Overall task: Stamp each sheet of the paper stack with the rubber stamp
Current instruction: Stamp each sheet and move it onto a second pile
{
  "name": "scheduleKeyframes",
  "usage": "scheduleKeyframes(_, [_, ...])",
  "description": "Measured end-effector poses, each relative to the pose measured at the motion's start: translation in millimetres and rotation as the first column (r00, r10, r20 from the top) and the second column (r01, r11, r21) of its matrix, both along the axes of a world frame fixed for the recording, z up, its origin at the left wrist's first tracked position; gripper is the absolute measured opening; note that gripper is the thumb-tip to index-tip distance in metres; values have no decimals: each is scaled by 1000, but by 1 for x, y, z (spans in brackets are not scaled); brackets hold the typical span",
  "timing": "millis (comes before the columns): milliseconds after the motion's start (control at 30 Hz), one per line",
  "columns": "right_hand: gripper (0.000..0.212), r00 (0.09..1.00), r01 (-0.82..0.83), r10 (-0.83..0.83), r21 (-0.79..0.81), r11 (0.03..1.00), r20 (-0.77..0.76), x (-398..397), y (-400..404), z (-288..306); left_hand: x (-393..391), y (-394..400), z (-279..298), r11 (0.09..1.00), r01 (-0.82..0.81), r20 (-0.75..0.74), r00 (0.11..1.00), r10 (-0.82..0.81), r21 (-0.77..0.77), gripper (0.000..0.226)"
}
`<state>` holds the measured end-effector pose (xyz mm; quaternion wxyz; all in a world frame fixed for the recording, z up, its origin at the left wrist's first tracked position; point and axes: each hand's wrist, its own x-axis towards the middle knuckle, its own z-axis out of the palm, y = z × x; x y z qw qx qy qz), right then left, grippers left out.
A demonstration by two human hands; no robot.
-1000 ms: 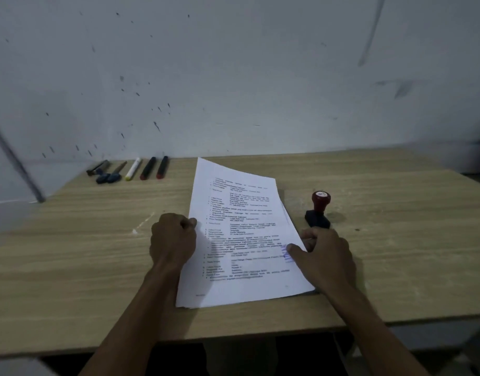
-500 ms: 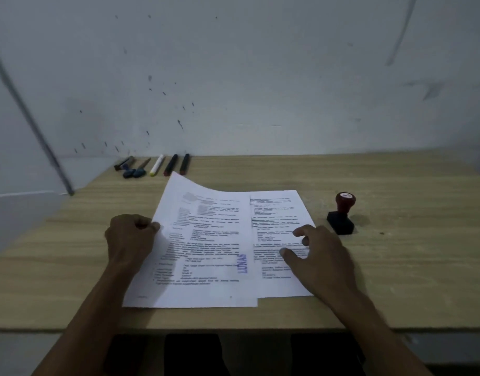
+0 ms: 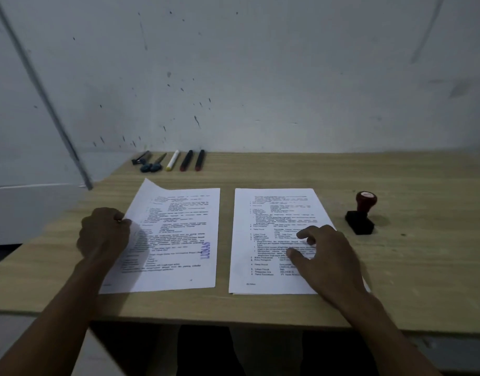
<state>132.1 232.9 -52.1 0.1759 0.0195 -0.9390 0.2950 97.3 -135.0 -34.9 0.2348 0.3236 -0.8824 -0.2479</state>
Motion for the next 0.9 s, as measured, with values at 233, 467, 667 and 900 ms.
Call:
scheduleKeyframes(233, [35, 1000, 5, -5, -18, 1000, -14, 1, 5, 1, 1, -2, -5, 1000, 12, -5, 1000, -12, -27, 24])
scheduleKeyframes(467, [34, 1000, 8, -9, -26, 1000, -17, 2, 5, -2, 1, -7, -10, 995, 80, -19, 996, -82, -67, 26])
scheduleKeyframes(667, [34, 999, 6, -7, -24, 1000, -36, 4, 3, -4, 1, 1, -9, 953, 168, 213, 970, -115, -253, 37])
scheduleKeyframes(900, [34, 999, 0, 0, 0, 1000, -38, 4, -5, -1, 2, 34, -18, 838, 465, 310, 872, -378, -286, 65])
